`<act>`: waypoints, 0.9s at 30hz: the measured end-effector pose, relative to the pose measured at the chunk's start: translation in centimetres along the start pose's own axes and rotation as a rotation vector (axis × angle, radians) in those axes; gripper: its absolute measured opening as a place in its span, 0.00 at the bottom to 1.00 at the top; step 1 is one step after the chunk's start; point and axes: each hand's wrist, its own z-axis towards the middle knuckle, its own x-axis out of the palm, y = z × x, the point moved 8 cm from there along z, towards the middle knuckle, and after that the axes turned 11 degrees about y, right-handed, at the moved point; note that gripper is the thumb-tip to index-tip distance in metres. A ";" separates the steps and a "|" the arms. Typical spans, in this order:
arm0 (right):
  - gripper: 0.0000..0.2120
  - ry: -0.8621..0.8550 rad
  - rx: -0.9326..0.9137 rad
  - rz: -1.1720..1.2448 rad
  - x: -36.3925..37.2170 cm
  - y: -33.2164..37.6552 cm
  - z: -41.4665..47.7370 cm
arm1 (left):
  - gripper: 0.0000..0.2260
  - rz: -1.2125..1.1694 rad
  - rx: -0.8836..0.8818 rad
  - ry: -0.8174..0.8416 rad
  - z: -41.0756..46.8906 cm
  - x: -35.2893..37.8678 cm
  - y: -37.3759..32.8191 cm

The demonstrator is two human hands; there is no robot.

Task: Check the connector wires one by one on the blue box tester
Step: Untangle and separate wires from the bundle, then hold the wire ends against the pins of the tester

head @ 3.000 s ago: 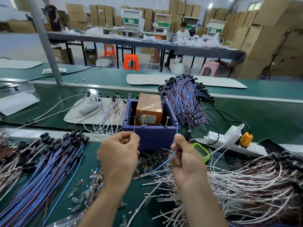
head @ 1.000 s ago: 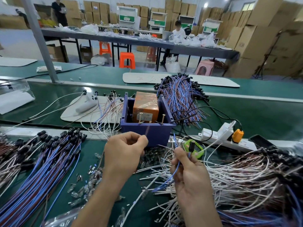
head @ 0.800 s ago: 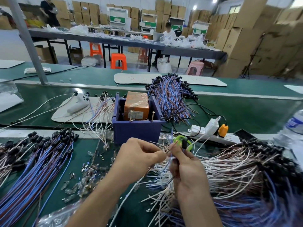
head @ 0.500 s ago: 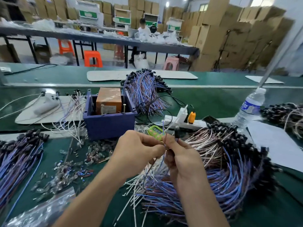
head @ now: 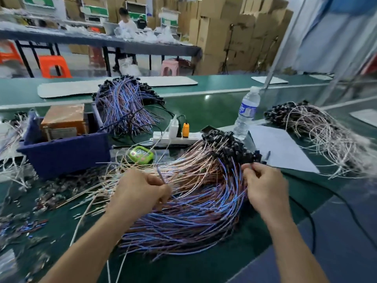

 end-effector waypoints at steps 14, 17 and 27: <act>0.14 -0.086 -0.095 -0.152 0.6 0.9 1.5 | 0.20 0.571 -0.090 -0.221 0.0 2.2 -0.3; 0.15 -0.128 -0.142 -0.086 0.9 1.0 0.3 | 0.24 0.588 -0.053 -0.270 -0.7 1.6 -0.4; 0.10 -0.114 -0.421 -0.014 4.4 7.2 -5.0 | 0.11 0.270 -0.054 -0.357 -4.0 -5.9 2.8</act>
